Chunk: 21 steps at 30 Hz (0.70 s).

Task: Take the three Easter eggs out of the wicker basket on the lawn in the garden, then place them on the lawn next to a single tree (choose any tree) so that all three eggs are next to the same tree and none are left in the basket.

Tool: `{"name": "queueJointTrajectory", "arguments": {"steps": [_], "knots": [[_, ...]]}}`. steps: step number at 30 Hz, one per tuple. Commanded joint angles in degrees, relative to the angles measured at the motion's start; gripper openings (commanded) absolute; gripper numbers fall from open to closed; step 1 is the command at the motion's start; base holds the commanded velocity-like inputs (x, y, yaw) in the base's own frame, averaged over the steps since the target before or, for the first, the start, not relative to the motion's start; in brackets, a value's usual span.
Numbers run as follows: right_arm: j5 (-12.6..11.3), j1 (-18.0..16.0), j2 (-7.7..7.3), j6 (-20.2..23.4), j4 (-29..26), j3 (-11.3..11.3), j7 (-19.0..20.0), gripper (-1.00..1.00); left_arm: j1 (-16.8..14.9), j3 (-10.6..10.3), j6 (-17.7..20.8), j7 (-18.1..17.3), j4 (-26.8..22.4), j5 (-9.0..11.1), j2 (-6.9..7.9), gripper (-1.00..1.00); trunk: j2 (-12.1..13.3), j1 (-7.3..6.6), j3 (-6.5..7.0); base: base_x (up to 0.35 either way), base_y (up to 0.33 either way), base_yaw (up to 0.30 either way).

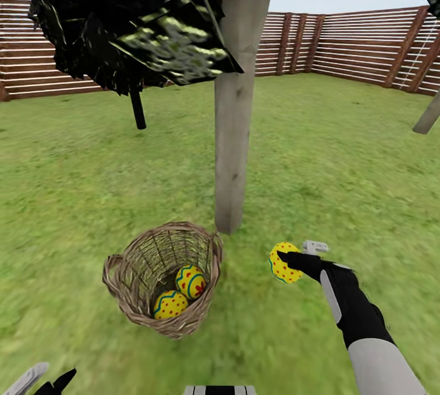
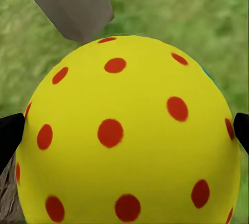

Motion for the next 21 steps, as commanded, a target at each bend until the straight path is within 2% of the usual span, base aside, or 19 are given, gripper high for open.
{"name": "queueJointTrajectory", "arguments": {"steps": [1, 5, 12, 18, 21], "knots": [[-0.1, -0.01, 0.13, 0.18, 0.55, 0.17, 0.1, -1.0, -0.01, 0.08, 0.34, -0.14, -0.09, 0.08, -0.01, 1.0, -0.02, -0.01, -0.04, 0.02, -0.323, 0.277], [-0.08, -0.01, 0.4, 0.03, 1.86, 0.58, -0.06, -1.0, -0.01, 0.08, 0.16, -0.14, -0.02, 0.03, -0.15, 1.0, -0.02, -0.01, -0.04, 0.155, -0.278, 0.278], [-0.03, -0.01, 1.24, -0.08, 3.2, 0.7, -1.59, -1.0, -0.01, 0.16, 0.11, -0.14, 0.07, -0.08, -0.35, 1.0, -0.02, -0.01, -0.04, 0.285, -0.179, 0.255], [-0.09, -0.06, 1.34, -2.88, 4.26, 0.63, -2.01, -1.0, -0.01, 0.25, 0.71, -0.14, 0.63, 0.08, -0.12, 1.0, -0.02, -0.01, -0.04, 0.097, -0.053, 0.033], [-0.09, -1.79, 1.33, -3.08, 6.75, 0.62, -2.02, -1.0, -0.01, 0.26, 1.92, -0.16, 0.62, 0.37, -0.13, 1.0, -0.02, -0.01, -0.04, 0.007, -0.004, 0.002]]}}
